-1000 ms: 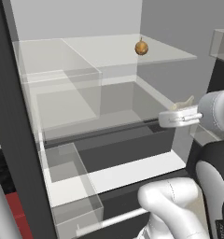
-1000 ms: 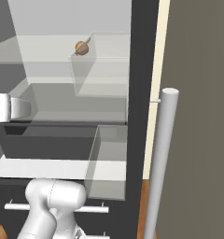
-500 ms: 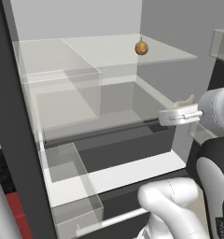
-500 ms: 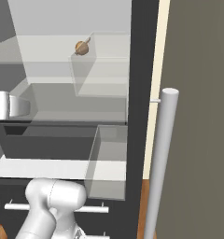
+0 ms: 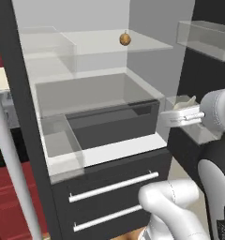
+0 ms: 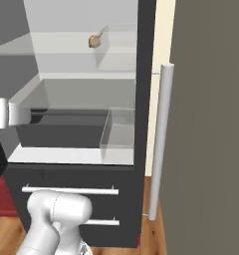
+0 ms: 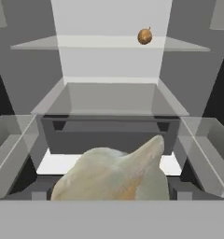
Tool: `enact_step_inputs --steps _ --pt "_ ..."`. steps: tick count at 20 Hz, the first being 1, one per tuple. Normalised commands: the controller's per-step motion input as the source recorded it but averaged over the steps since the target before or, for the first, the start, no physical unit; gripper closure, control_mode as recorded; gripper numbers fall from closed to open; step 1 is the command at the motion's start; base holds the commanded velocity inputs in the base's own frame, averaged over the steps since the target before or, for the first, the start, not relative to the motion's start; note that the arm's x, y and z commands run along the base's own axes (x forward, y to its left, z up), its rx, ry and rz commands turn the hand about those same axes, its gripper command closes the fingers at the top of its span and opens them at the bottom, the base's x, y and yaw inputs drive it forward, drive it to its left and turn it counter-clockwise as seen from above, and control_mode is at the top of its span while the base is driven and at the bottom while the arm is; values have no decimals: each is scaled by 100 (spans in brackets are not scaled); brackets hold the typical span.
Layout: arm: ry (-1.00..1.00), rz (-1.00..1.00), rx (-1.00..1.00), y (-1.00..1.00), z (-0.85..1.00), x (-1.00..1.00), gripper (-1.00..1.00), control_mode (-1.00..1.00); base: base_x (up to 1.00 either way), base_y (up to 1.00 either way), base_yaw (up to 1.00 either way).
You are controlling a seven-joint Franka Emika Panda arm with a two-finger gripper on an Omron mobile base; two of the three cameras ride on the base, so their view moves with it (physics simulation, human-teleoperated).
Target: Retrieve the bottle and the shaker from the cabinet and place them next to the mixing bowl on the counter. Then add garlic from the fridge to the mixing bowl.
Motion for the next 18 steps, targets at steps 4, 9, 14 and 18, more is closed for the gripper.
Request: enact_step_inputs --steps 4,9,14,18 --pt "0 0 0 0 0 0 100 100 -100 0 -1" --pt "0 0 0 0 0 0 100 100 -100 20 1" --pt "0 0 0 0 0 0 100 100 -100 78 7" --pt "0 0 0 0 0 0 100 100 -75 90 11"
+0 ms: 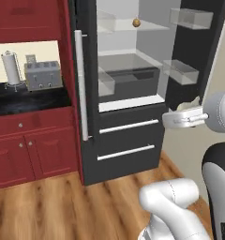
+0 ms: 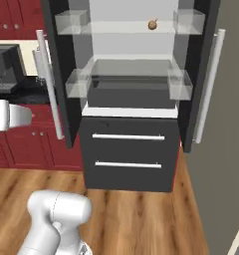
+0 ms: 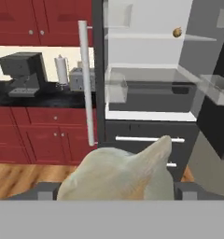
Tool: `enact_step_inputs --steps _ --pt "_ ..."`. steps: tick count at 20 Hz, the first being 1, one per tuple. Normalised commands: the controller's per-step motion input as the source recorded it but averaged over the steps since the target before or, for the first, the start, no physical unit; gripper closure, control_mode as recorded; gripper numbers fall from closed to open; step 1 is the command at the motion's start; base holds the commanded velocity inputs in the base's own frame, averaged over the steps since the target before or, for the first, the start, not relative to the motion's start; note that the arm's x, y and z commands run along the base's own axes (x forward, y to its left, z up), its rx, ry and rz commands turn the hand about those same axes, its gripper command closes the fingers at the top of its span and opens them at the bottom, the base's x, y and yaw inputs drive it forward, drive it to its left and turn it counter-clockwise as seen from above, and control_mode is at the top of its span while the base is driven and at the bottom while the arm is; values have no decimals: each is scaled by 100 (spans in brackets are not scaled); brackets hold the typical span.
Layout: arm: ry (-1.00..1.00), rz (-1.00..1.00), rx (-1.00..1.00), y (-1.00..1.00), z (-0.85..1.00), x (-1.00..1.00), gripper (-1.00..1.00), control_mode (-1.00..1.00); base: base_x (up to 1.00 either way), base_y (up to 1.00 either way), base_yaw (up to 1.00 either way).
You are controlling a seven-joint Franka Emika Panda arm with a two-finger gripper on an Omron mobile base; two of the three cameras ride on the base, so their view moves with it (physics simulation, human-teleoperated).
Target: Retrieve the bottle and the shaker from the cabinet and place them next to the mixing bowl on the counter. Then add garlic from the fridge to the mixing bowl.
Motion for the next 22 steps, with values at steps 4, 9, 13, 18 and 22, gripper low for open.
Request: enact_step_inputs --steps 4,9,13,18,22 --pt "0 0 0 0 0 0 100 100 -3 100 13" --pt "0 0 0 0 0 0 100 100 22 100 14" --pt "0 0 0 0 0 0 100 100 67 100 9" --pt "0 0 0 0 0 0 100 100 93 100 3" --pt "0 0 0 0 0 0 100 100 100 100 6"
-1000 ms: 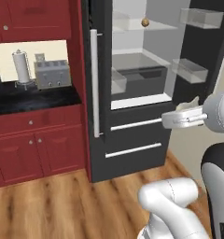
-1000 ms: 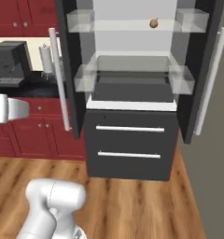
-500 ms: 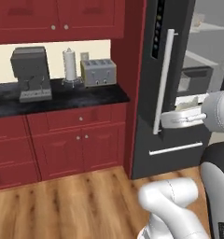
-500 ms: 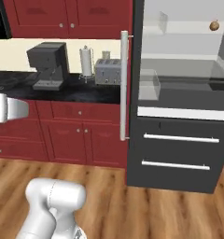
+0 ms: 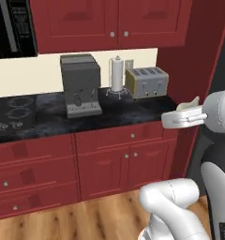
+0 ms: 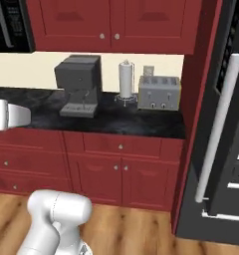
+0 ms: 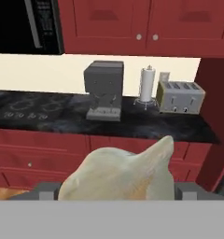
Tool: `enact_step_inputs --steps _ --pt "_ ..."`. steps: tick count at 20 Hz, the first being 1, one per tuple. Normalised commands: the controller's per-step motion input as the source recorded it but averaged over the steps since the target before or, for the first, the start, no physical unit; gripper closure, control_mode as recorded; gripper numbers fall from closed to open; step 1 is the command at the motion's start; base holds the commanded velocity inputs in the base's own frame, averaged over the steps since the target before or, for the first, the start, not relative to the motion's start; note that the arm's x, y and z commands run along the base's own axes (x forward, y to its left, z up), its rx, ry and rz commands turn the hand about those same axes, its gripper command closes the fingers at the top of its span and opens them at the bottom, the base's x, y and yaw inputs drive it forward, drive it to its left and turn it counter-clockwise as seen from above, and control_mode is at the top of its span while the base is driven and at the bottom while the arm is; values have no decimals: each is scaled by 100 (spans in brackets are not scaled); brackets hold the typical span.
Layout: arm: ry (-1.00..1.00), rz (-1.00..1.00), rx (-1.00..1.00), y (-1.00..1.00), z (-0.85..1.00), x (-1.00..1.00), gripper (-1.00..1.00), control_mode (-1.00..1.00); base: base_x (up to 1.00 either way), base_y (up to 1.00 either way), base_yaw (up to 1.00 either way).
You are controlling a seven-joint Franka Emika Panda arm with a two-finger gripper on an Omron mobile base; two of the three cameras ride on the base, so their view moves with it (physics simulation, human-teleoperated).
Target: Retrieve the bottle and the shaker from the cabinet and place them next to the mixing bowl on the counter. Then add garlic from the fridge to the mixing bowl.
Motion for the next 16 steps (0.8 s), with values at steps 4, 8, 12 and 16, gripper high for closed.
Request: enact_step_inputs --steps 4,8,12,16 --pt "0 0 0 0 0 0 100 100 55 100 34" --pt "0 0 0 0 0 0 100 100 14 100 56" --pt "0 0 0 0 0 0 100 100 31 100 47" --pt "0 0 0 0 0 0 100 100 77 100 27"
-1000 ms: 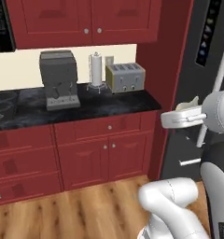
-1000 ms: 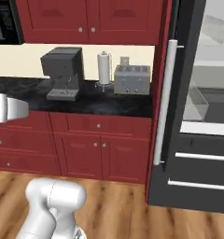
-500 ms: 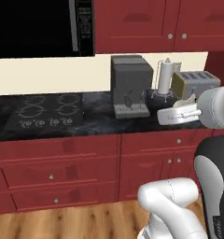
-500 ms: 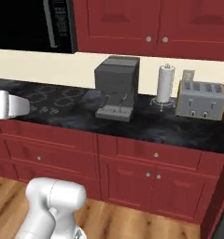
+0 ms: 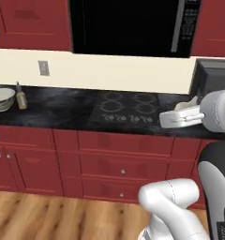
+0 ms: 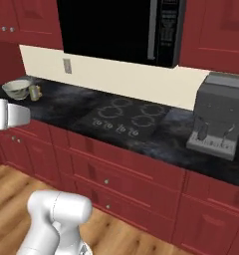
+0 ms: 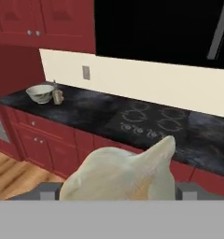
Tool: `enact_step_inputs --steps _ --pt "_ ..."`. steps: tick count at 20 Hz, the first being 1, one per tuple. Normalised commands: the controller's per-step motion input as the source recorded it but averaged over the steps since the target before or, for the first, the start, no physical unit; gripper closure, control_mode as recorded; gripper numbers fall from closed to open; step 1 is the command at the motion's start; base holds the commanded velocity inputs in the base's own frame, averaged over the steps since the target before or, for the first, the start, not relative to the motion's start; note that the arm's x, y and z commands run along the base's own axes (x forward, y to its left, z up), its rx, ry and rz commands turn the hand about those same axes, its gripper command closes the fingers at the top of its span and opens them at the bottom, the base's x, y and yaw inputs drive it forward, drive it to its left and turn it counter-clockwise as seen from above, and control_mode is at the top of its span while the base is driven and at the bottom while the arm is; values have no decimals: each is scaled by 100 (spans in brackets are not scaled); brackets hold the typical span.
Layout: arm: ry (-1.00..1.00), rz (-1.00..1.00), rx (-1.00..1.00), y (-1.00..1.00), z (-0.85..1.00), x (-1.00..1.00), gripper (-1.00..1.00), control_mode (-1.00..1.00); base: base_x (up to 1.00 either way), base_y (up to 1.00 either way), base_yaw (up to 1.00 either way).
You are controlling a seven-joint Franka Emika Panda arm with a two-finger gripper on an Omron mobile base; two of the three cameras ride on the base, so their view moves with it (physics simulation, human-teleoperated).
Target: Retrieve the bottle and the shaker from the cabinet and place them next to the mixing bowl on the counter. Then add garlic from the fridge to the mixing bowl.
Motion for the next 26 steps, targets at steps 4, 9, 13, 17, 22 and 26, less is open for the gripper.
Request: enact_step_inputs --steps 4,9,13,17,22,26 --pt "0 0 0 0 0 0 100 100 84 100 19" --pt "0 0 0 0 0 0 100 100 98 100 7" --pt "0 0 0 0 0 0 100 100 92 100 -1" --pt "0 0 0 0 0 0 100 100 82 100 -3" --pt "0 0 0 0 0 0 100 100 61 100 -17" --pt "0 0 0 0 0 0 100 100 37 99 -23"
